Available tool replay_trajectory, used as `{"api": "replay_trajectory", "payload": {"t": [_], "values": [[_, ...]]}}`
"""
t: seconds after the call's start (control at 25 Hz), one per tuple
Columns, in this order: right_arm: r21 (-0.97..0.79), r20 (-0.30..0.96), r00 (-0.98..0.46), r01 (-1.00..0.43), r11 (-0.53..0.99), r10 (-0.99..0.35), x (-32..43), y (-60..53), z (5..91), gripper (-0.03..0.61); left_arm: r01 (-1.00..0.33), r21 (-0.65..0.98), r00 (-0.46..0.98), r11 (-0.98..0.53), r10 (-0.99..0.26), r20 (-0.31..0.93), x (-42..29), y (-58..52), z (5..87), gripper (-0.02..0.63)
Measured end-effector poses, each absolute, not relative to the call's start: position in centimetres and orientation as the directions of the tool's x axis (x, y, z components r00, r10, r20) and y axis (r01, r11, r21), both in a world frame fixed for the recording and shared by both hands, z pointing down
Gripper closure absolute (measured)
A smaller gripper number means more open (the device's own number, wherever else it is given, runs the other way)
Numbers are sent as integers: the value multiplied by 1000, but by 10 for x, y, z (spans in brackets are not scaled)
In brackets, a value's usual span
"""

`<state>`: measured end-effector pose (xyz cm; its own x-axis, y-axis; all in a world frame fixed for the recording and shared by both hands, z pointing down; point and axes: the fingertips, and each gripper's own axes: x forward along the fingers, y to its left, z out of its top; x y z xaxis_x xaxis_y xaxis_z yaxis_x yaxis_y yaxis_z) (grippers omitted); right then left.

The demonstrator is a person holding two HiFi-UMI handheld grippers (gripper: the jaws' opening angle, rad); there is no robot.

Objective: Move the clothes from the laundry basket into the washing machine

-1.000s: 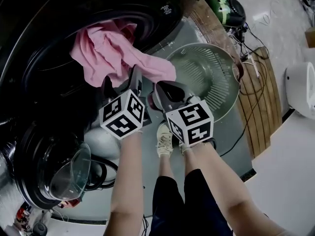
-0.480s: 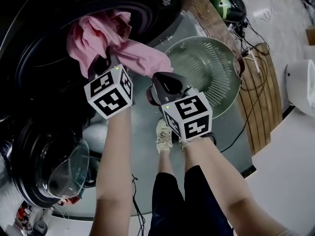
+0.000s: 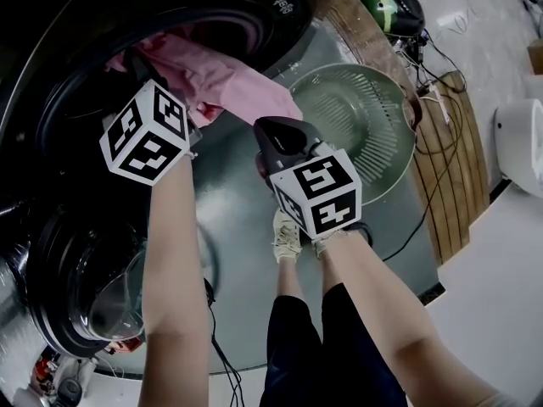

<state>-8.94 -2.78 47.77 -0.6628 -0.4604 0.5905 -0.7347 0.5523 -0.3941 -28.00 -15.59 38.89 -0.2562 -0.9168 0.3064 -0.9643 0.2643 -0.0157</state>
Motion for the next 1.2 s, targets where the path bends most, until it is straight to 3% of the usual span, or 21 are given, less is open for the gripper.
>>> {"api": "replay_trajectory", "payload": {"t": [0.04, 0.12, 0.24, 0.4, 0.68, 0.84, 0.96, 1.0, 1.12, 1.2], "values": [[-397, 590, -667, -731, 556, -455, -91, -27, 478, 552, -966, 12, -240, 258, -915, 324, -279, -157, 396, 543], [-397, 589, -673, -724, 565, -449, -92, -25, 478, 552, -968, 67, -199, 242, -901, 386, -277, -157, 415, 360], [-400, 588, -676, -721, 566, -445, -90, -21, 479, 552, -966, 113, -162, 233, -884, 439, -270, -143, 429, 270], [-418, 592, -677, -722, 552, -438, -86, -10, 478, 552, -965, 134, -139, 226, -872, 469, -250, -102, 436, 239], [-430, 629, -658, -738, 520, -414, -79, 10, 489, 551, -936, 221, -58, 276, -737, 673, -207, -47, 520, 217], [-415, 637, -645, -748, 517, -422, -75, 11, 497, 552, -942, 230, -5, 246, -693, 721, -190, -56, 551, 194], [-416, 634, -646, -748, 517, -424, -74, 9, 500, 551, -941, 178, -68, 286, -678, 732, -203, -71, 561, 197], [-417, 631, -650, -745, 521, -424, -74, 9, 501, 552, -941, 160, -88, 298, -673, 734, -208, -74, 562, 233], [-414, 624, -655, -740, 530, -427, -75, 4, 504, 552, -949, 125, -111, 288, -680, 725, -215, -84, 557, 449], [-413, 621, -653, -743, 527, -433, -76, 2, 505, 552, -960, 107, -113, 258, -710, 695, -218, -90, 543, 541]]}}
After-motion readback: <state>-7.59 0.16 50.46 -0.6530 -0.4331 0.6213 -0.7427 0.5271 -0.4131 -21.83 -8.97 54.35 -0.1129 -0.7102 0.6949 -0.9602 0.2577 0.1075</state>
